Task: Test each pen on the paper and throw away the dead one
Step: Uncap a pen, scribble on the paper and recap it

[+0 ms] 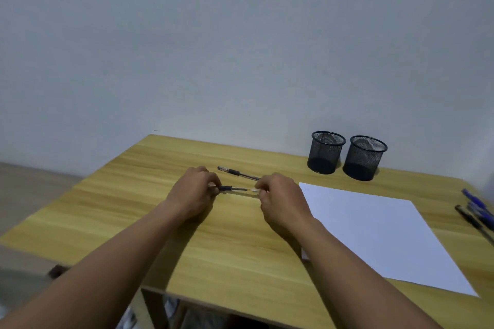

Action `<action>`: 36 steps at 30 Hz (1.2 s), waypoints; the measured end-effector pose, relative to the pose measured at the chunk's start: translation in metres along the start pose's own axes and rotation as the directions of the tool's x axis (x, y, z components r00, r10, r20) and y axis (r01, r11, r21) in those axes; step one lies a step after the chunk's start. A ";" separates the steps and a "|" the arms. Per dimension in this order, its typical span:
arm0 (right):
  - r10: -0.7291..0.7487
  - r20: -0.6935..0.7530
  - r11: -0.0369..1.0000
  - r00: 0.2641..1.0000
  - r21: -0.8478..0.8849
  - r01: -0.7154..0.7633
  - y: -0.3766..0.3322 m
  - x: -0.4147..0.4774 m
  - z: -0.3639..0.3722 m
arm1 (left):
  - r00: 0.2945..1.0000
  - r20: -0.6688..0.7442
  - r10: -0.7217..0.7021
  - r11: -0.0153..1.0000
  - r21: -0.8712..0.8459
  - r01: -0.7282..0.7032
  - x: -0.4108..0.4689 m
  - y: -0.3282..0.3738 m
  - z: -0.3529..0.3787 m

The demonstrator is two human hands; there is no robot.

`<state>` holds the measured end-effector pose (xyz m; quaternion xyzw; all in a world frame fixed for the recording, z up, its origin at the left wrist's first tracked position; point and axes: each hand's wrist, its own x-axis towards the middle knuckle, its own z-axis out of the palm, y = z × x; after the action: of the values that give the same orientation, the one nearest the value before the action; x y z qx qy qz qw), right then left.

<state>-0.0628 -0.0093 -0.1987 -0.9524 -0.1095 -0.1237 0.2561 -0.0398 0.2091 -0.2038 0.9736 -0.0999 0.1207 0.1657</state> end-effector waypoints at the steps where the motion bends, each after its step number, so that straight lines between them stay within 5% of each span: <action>1: 0.048 -0.030 0.993 0.998 0.107 -0.044 0.000 -0.003 -0.008 | 1.000 -0.001 -0.011 0.995 -0.103 0.011 -0.001 0.002 -0.001; 4: 0.274 -0.037 0.809 0.961 0.550 -0.209 0.004 -0.004 -0.034 | 0.997 -0.024 -0.070 0.887 -0.459 0.051 -0.002 0.019 -0.010; 6: 0.418 0.084 0.441 0.905 0.852 -0.282 0.007 -0.008 -0.049 | 0.996 -0.020 -0.090 0.783 -0.620 0.058 -0.001 0.034 -0.018; 8: 0.458 0.211 0.058 0.864 0.962 -0.265 0.010 -0.014 -0.060 | 0.996 -0.004 -0.086 0.672 -0.739 0.055 0.002 0.052 -0.024; 10: 0.449 0.241 -0.068 0.860 0.969 -0.236 0.013 -0.020 -0.064 | 0.998 0.004 -0.060 0.607 -0.794 0.040 0.004 0.072 -0.026; 17: 0.347 0.131 0.209 0.929 0.954 -0.213 0.031 -0.037 -0.081 | 0.997 0.059 0.059 0.533 -0.846 0.019 0.013 0.128 -0.021; 22: 0.367 0.025 0.285 0.930 0.949 -0.137 0.050 -0.037 -0.092 | 0.988 0.107 0.115 0.509 -0.860 0.034 0.019 0.149 -0.017; 33: 0.419 -0.006 0.225 0.908 0.970 -0.097 0.067 -0.026 -0.077 | 0.954 0.266 0.136 0.500 -0.850 0.166 0.040 0.148 -0.007; 36: 0.510 -0.028 0.174 0.860 0.982 -0.071 0.083 -0.027 -0.083 | 0.949 0.311 0.048 0.478 -0.842 0.251 0.046 0.127 -0.008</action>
<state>-0.0803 -0.1262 -0.1748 -0.5516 0.0741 -0.1458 0.8179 -0.0273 0.0876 -0.1465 0.7643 -0.1118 -0.1021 0.6269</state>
